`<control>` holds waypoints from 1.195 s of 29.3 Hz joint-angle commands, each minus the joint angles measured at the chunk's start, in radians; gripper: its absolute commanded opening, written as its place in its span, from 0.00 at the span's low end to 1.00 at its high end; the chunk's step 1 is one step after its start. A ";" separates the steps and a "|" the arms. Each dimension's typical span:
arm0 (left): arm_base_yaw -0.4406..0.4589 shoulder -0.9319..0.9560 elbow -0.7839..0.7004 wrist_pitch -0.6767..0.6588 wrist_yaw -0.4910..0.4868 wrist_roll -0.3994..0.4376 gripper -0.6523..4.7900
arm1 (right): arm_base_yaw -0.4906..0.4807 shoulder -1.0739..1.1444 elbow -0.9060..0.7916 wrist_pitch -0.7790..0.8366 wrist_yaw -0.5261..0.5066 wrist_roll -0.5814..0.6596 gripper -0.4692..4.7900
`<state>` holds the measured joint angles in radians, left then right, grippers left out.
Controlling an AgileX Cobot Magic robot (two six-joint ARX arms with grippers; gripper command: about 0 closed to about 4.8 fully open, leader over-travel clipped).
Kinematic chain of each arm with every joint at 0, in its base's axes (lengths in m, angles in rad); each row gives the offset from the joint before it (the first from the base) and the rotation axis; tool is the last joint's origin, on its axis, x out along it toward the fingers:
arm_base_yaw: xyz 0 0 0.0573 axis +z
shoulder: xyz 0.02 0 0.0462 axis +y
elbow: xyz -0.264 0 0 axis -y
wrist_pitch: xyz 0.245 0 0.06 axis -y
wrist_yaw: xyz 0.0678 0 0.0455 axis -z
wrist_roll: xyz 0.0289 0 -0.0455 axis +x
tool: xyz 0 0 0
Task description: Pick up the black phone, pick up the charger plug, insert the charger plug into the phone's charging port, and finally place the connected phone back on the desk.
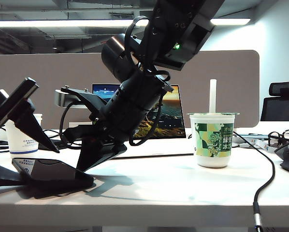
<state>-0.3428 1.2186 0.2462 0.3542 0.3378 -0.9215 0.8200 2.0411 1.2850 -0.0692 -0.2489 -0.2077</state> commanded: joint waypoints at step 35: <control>-0.002 0.000 -0.001 -0.001 0.016 0.032 0.66 | 0.027 0.001 0.003 0.019 -0.131 -0.006 0.08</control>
<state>-0.3428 1.2186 0.2459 0.3504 0.3412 -0.9092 0.8394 2.0453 1.2850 -0.0608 -0.3687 -0.2104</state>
